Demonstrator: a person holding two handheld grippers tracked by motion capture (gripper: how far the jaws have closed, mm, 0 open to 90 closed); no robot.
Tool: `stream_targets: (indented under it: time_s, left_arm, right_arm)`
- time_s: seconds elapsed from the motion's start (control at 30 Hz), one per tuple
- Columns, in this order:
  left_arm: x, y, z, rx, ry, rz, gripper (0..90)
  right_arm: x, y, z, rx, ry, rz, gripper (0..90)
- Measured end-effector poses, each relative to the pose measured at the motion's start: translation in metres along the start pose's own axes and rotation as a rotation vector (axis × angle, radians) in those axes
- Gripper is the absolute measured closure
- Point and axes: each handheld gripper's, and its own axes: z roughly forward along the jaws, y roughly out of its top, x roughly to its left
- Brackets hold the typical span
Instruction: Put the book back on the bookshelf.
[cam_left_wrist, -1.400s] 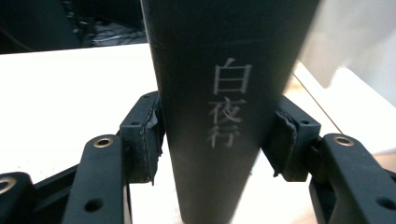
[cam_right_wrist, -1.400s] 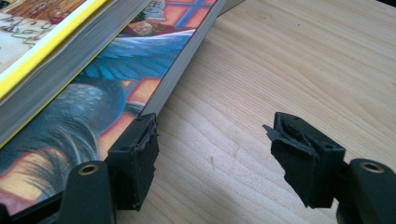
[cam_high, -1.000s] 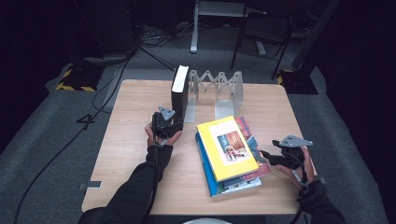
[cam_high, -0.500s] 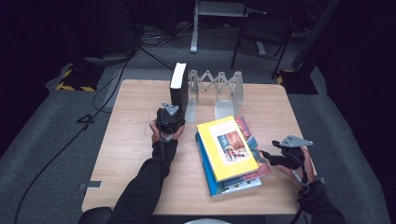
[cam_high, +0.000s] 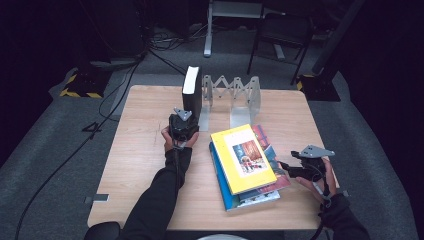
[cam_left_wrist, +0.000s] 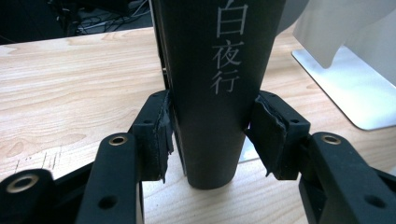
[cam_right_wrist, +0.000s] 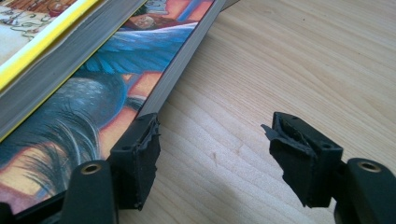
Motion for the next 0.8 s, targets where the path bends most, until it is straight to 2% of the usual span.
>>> stream_targets:
  time_s: [0.03, 0.2, 0.23, 0.27, 0.47, 0.6, 0.63, 0.8]
  left_arm:
    - [0.000, -0.001, -0.002, 0.011, 0.011, 0.016, 45.7]
    - [0.007, -0.008, -0.012, 0.031, -0.010, 0.065, 40.6]
    - [0.010, -0.011, -0.014, 0.039, -0.017, 0.065, 40.2]
    - [0.013, -0.013, -0.015, 0.041, -0.043, 0.070, 39.5]
    - [0.022, -0.018, -0.019, 0.059, -0.060, 0.071, 37.7]
    - [0.021, -0.021, -0.018, 0.058, -0.090, 0.092, 36.6]
    - [0.020, -0.023, -0.018, 0.069, -0.092, 0.109, 36.3]
    - [0.018, -0.027, -0.016, 0.085, -0.103, 0.127, 35.9]
  right_arm:
    - [0.000, 0.000, 0.000, -0.001, 0.000, 0.001, 32.9]
    - [-0.001, 0.000, -0.001, 0.004, 0.013, -0.002, 33.9]
    - [0.000, 0.000, -0.002, 0.005, 0.016, -0.003, 34.7]
    - [0.000, 0.001, -0.002, 0.004, 0.013, -0.006, 34.7]
    - [0.001, 0.002, -0.003, 0.005, 0.004, -0.007, 34.2]
    - [0.001, 0.001, -0.003, 0.004, 0.002, -0.005, 32.7]
    - [0.000, 0.001, -0.003, 0.004, 0.002, -0.002, 32.4]
    - [-0.001, 0.001, -0.004, -0.003, 0.006, 0.003, 31.5]
